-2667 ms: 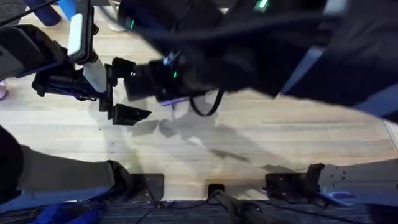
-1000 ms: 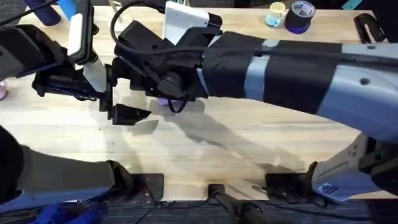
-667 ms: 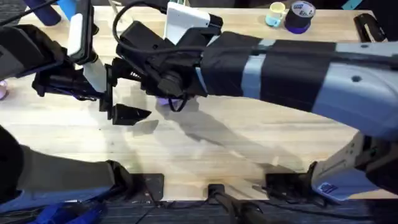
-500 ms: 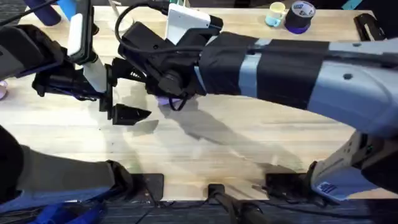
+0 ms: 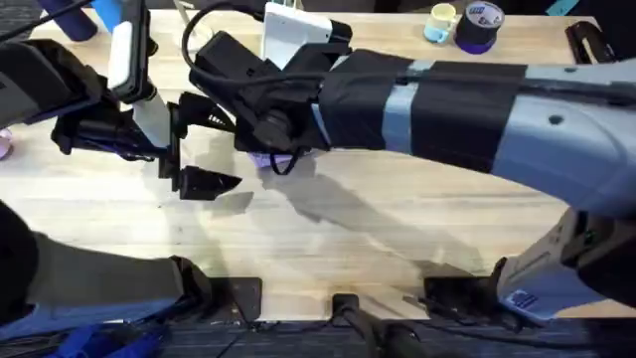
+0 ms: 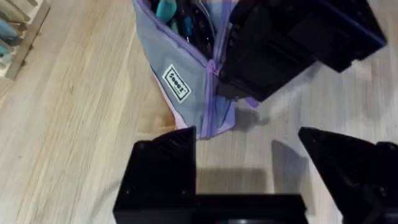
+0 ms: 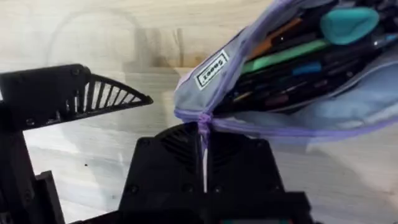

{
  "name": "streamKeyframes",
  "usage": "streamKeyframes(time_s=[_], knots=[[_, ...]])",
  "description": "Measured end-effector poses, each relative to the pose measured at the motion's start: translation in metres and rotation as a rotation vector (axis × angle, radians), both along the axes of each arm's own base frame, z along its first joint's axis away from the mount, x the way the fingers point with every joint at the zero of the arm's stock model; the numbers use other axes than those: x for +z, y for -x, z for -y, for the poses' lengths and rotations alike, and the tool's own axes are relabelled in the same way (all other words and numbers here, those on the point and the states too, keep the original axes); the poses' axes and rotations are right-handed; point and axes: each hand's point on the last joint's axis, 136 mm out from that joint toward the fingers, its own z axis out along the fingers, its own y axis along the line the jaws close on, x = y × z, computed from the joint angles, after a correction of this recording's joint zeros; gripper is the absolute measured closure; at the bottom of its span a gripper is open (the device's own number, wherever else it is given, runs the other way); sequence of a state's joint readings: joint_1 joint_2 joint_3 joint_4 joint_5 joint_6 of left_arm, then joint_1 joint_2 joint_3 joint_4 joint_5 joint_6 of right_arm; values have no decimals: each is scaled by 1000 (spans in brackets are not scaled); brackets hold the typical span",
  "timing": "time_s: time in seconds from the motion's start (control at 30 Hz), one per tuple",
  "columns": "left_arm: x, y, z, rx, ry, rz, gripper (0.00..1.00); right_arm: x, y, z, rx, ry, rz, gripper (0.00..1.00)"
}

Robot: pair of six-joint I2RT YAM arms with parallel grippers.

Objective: Unzip the bag, pick up the pens from the table one at a time and place them inside, then zip the bag closed.

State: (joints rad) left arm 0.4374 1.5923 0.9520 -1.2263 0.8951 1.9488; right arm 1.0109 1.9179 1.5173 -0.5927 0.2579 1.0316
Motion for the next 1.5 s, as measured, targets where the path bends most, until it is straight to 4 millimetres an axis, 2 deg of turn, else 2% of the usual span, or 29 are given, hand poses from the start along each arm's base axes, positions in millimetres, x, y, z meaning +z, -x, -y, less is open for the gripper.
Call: streamKeyframes(time_s=[0.13,0.33,0.43,1.5], knots=[[0,0,0,0,0,0,7,6,-2,2,47,1,6,969],[0,0,0,0,0,0,8,45,-10,13,97,-38,59,971],[0,0,0,0,0,0,7,57,-15,19,101,-48,81,971],[-1,-5,-2,1,-11,28,8,57,-23,19,140,-79,68,971]])
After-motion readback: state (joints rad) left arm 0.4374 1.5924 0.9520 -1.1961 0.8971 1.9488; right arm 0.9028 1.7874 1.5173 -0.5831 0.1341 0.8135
